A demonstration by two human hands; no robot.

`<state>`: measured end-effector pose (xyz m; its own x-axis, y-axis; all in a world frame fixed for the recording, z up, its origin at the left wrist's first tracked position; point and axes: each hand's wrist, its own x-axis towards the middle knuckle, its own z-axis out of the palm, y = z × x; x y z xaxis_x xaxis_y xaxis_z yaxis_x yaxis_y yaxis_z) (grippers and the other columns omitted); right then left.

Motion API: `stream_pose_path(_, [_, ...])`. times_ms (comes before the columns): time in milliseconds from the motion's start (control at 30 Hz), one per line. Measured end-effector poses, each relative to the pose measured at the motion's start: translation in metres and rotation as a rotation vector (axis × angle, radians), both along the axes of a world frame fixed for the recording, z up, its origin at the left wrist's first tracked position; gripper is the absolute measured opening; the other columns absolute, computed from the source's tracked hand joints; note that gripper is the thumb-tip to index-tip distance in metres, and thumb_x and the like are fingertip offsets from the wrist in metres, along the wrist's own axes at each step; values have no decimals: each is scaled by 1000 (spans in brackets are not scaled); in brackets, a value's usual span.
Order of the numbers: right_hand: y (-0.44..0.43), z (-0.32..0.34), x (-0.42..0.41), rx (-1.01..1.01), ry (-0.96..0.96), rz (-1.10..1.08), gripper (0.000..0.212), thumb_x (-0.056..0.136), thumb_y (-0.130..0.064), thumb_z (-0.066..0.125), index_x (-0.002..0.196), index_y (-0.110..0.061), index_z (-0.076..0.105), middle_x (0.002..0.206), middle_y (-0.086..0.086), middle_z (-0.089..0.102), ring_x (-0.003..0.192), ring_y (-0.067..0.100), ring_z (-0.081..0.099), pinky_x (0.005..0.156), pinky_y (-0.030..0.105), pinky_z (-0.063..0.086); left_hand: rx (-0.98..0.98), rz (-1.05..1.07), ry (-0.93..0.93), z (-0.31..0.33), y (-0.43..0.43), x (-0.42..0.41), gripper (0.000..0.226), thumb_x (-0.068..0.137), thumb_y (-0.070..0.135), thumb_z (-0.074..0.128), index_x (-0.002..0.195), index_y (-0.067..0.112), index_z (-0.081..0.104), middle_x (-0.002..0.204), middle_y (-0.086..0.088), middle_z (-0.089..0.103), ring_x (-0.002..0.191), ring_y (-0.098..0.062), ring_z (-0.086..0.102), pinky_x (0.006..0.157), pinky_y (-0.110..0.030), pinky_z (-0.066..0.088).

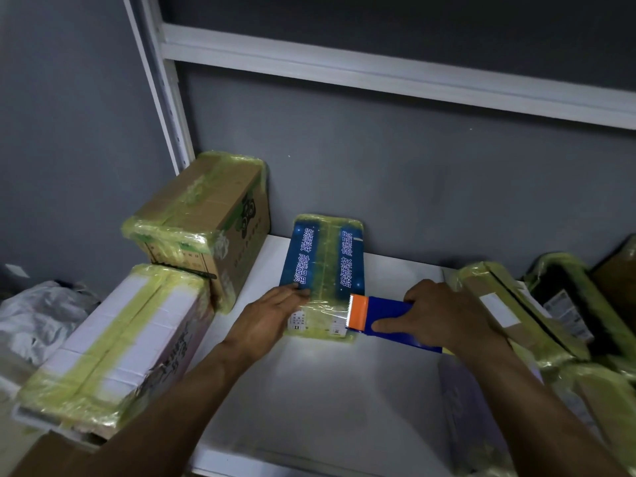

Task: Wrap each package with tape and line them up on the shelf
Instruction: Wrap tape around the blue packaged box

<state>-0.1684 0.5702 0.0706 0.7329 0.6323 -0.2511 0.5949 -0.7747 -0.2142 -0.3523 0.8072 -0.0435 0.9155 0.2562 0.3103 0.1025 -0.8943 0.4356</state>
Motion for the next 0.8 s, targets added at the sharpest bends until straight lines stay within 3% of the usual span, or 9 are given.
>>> stream_pose_path(133, [4,-6,5,-3,20,-7,70,59,-86,75,95,-30,51,73,-17,50,64,5,56,51,16,39,199,-35,7,-1,-4,2,88,82,-12,63,153,35,41,144,0,54,135,-20,46,98,-37,52])
stream_pose_path(233, [5,-10,8,1,39,-16,73,57,-86,76,97,-30,53,74,-17,52,66,6,59,53,18,42,234,-23,-17,-4,-9,5,85,78,-7,65,148,38,49,136,-1,56,131,-24,49,101,-45,50])
stream_pose_path(333, [5,-12,10,-12,37,-14,73,57,-87,76,97,-30,52,74,-17,52,66,7,58,52,17,41,261,16,-45,-6,-15,10,51,89,24,66,138,36,57,131,5,55,131,-16,48,121,-51,29])
stream_pose_path(400, [5,-12,10,-17,33,-11,73,58,-86,76,98,-30,52,74,-17,52,65,7,58,52,17,41,236,0,-73,-7,-21,21,39,97,45,60,132,28,61,133,7,56,134,-14,46,126,-43,12])
stream_pose_path(467, [5,-13,11,-14,35,-10,72,60,-85,76,98,-29,52,73,-17,52,65,7,58,51,16,40,141,-29,-65,-7,-27,34,37,103,43,54,132,21,61,134,4,59,135,-15,46,125,-34,2])
stream_pose_path(533, [4,-14,11,-9,30,-8,71,62,-84,75,98,-27,52,72,-17,51,64,6,56,50,15,39,106,-65,-75,-8,-30,41,33,103,33,57,134,22,62,130,2,62,130,-18,50,125,-36,12])
stream_pose_path(633, [3,-15,8,-3,20,-14,67,66,-83,73,98,-28,52,71,-18,49,62,5,53,48,14,36,76,-92,-81,-11,-29,39,51,90,29,76,139,31,61,129,4,63,124,-23,53,109,-35,36])
stream_pose_path(800, [1,-14,-1,44,77,-22,58,68,-82,71,83,-29,53,71,-18,55,64,4,57,49,12,36,54,-96,-110,-10,-15,36,41,95,31,70,135,36,63,130,9,61,126,-19,50,106,-32,33])
